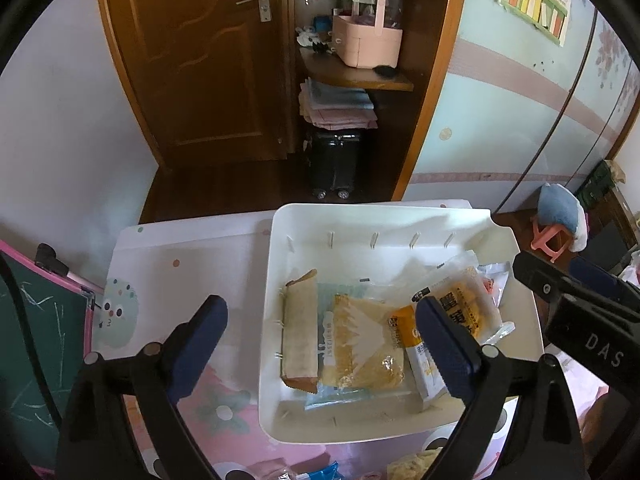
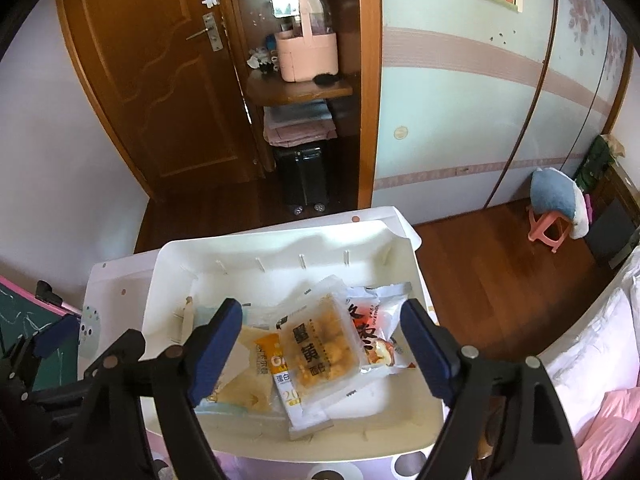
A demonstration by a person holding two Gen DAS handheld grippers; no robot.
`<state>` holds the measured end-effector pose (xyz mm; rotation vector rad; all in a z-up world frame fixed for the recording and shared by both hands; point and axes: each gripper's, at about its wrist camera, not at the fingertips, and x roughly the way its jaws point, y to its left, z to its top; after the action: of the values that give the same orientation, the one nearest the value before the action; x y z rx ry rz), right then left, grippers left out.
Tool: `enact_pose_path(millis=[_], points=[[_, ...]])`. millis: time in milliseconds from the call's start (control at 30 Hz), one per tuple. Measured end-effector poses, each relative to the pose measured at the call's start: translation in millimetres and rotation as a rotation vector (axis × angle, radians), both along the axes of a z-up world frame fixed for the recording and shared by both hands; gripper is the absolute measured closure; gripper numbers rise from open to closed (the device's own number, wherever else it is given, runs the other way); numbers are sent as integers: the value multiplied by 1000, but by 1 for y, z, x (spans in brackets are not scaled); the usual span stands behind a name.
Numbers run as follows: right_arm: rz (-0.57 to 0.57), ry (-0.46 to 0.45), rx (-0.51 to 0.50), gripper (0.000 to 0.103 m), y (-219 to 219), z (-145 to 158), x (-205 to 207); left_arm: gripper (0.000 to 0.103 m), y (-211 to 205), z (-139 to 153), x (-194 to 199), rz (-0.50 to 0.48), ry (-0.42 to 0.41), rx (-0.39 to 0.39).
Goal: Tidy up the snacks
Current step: 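Open the left tool to drop the paper-wrapped cake into the tray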
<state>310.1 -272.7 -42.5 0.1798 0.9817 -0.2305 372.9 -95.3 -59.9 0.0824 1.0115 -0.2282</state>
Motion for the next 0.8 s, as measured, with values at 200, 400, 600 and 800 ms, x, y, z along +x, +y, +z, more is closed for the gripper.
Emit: enact_pose_path(millis=[200, 400, 600, 800], points=[[18, -6, 5, 21, 6, 7, -5, 8, 6, 12, -9, 15, -15, -3], [24, -20, 10, 21, 10, 17, -14, 8, 13, 24, -20, 26, -33, -5], [27, -33, 3, 21, 16, 29, -27, 8, 21, 39, -37, 35, -58, 2], [45, -52, 1, 21, 23, 43, -46, 8, 29, 52, -57, 52, -75, 12]])
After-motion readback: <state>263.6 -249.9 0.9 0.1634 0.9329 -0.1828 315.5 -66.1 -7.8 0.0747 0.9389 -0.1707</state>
